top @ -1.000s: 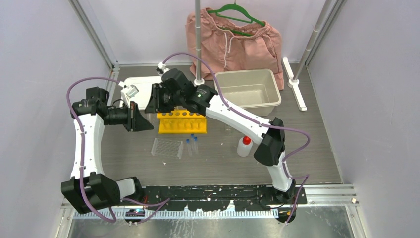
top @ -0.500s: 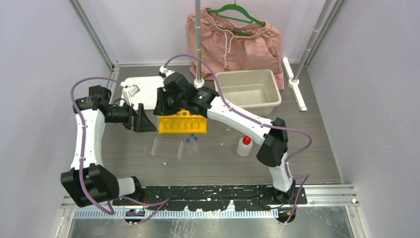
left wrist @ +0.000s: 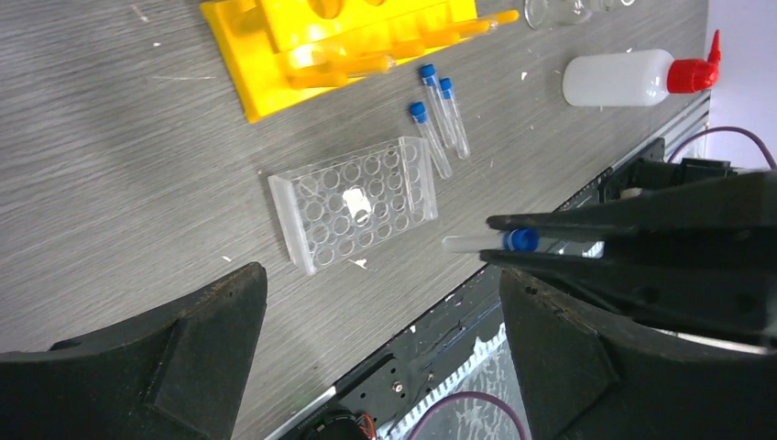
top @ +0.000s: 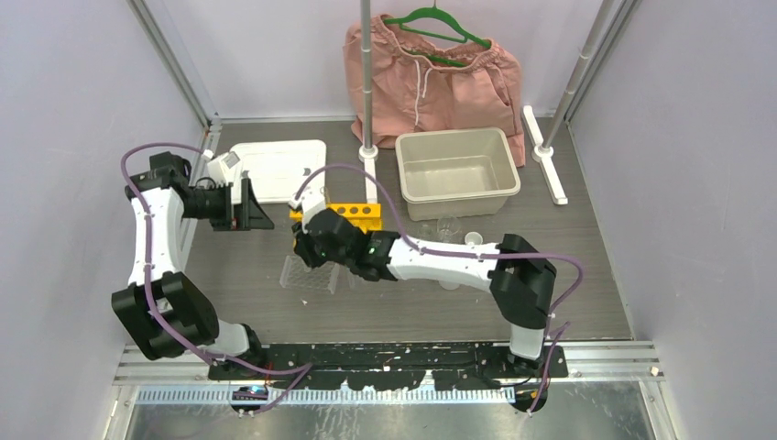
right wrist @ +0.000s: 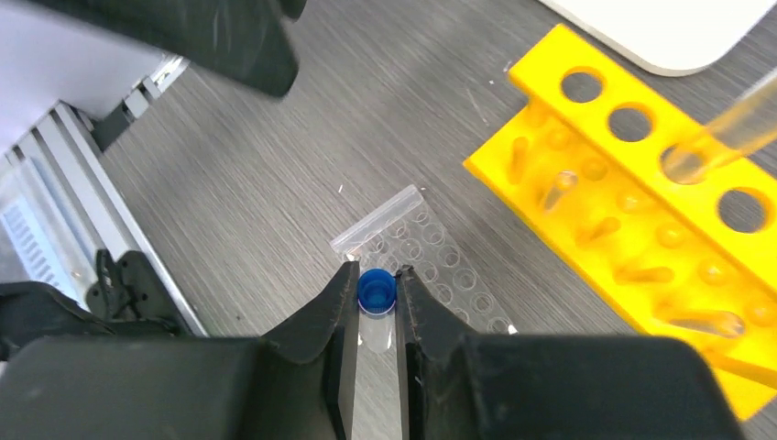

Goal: Organize the chemistry lab equipment

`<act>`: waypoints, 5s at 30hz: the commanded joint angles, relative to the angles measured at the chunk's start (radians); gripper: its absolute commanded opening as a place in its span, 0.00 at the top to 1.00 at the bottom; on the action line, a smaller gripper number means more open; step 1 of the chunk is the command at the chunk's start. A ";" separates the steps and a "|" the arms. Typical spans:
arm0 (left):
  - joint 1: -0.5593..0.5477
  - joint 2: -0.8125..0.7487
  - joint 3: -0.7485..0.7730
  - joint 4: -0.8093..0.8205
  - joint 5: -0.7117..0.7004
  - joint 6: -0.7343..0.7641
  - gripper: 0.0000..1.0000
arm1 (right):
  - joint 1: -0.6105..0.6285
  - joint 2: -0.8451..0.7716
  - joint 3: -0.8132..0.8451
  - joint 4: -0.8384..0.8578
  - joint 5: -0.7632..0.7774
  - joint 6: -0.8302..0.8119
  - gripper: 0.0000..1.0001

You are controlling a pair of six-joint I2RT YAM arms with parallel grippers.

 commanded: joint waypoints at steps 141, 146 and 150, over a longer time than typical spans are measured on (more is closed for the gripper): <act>0.095 0.069 0.068 -0.172 -0.114 0.243 0.13 | 0.059 0.113 -0.187 -0.116 -0.325 0.031 0.99; 0.100 0.070 0.066 -0.174 -0.116 0.245 0.14 | 0.041 0.117 -0.187 -0.079 -0.255 0.017 0.99; 0.100 0.069 0.073 -0.177 -0.112 0.244 0.14 | 0.017 0.114 -0.186 -0.076 -0.250 0.000 0.99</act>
